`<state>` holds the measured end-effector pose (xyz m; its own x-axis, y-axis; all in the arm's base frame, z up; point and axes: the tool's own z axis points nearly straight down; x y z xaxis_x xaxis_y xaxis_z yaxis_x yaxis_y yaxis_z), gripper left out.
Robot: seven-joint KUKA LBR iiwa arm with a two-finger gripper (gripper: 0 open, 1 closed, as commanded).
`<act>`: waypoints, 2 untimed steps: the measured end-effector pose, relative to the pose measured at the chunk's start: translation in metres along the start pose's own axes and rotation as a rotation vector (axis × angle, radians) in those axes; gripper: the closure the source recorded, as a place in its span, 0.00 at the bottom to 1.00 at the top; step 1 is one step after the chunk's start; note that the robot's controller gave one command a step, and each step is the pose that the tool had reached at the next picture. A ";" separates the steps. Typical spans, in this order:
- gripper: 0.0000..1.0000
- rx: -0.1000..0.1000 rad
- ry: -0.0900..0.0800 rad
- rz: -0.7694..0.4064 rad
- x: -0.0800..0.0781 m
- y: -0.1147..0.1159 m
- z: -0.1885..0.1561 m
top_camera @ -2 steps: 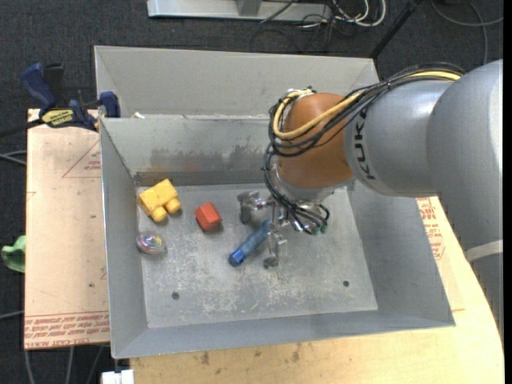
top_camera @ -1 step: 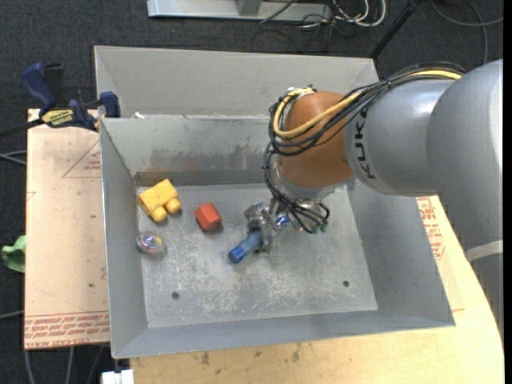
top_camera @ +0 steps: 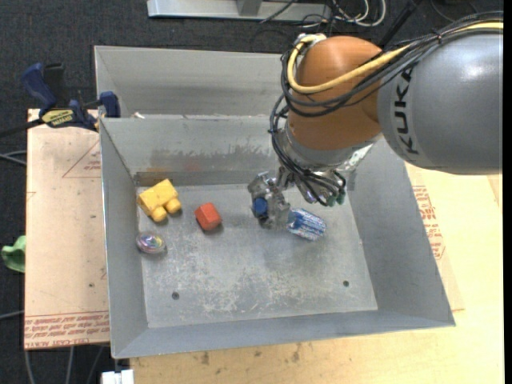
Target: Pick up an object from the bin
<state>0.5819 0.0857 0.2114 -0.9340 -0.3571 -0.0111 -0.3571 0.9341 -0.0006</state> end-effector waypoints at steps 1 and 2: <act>0.00 -0.001 0.007 0.002 0.002 -0.001 0.004; 0.00 -0.004 0.019 0.002 0.023 0.015 0.140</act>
Offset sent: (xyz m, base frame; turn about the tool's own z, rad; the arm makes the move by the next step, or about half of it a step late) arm 0.0000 0.0000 0.0000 0.0000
